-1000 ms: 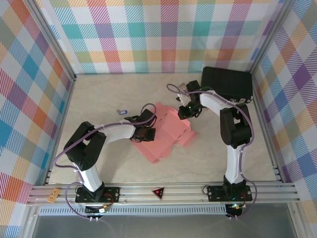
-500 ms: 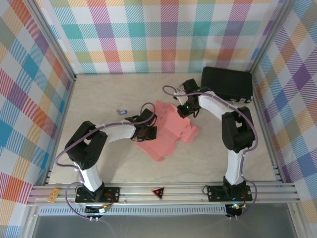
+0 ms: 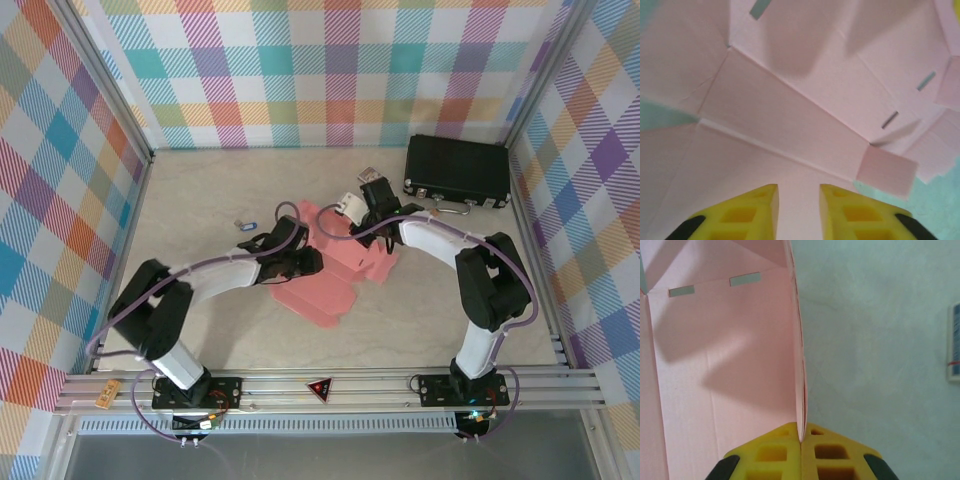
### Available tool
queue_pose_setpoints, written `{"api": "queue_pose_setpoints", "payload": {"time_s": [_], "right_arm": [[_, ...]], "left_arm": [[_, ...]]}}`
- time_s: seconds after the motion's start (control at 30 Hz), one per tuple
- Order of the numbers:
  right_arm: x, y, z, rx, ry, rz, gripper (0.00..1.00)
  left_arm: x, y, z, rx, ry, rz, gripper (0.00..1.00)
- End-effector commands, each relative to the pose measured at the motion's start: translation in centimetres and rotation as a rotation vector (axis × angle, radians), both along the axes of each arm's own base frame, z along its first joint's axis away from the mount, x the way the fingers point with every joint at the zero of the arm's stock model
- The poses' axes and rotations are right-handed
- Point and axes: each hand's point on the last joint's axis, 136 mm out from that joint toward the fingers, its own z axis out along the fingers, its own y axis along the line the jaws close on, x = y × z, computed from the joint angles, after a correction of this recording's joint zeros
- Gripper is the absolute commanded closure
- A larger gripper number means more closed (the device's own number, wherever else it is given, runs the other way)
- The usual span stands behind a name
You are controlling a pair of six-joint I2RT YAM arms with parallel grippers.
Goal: Fold the paper box
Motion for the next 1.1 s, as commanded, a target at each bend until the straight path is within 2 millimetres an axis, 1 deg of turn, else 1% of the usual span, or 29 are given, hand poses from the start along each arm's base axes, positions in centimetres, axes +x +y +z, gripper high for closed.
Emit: {"api": "queue_pose_setpoints", "payload": {"time_s": [0.0,0.07,0.13,0.3,0.47,0.6,0.7,0.93,1.07], "right_arm": [[2.0,0.9,3.6,-0.016,-0.181,0.052,0.93],[2.3,1.2,3.8,-0.037,-0.213,0.073,0.93],[2.5,1.5,4.1,-0.054,-0.239,0.089,0.93],[2.7,2.5,4.6,-0.096,-0.275,0.12,0.92],[2.4,3.7,5.2,-0.125,-0.323,0.153,0.91],[1.8,4.6,5.3,-0.153,-0.386,0.187,0.9],[1.3,5.4,5.1,-0.17,-0.448,0.222,0.9],[1.0,6.6,5.0,-0.238,-0.625,0.255,0.9],[0.2,7.8,5.2,-0.277,-0.752,0.311,0.9]], "left_arm": [[-0.4,3.2,0.3,0.057,-0.034,0.088,0.67],[-0.9,4.9,-0.3,0.079,-0.026,0.129,0.64],[-1.6,5.9,-1.3,0.08,0.0,0.146,0.65],[-2.5,5.5,-2.9,0.038,0.036,0.113,0.71],[-2.3,5.0,-4.7,0.021,0.067,0.117,0.84],[-2.5,5.3,-6.1,0.021,0.102,0.166,0.94],[-2.4,5.7,-6.5,0.005,0.102,0.212,1.0],[-2.2,5.7,-7.3,-0.027,0.099,0.25,1.0],[-2.0,5.1,-7.9,-0.052,0.105,0.25,1.0]]}}
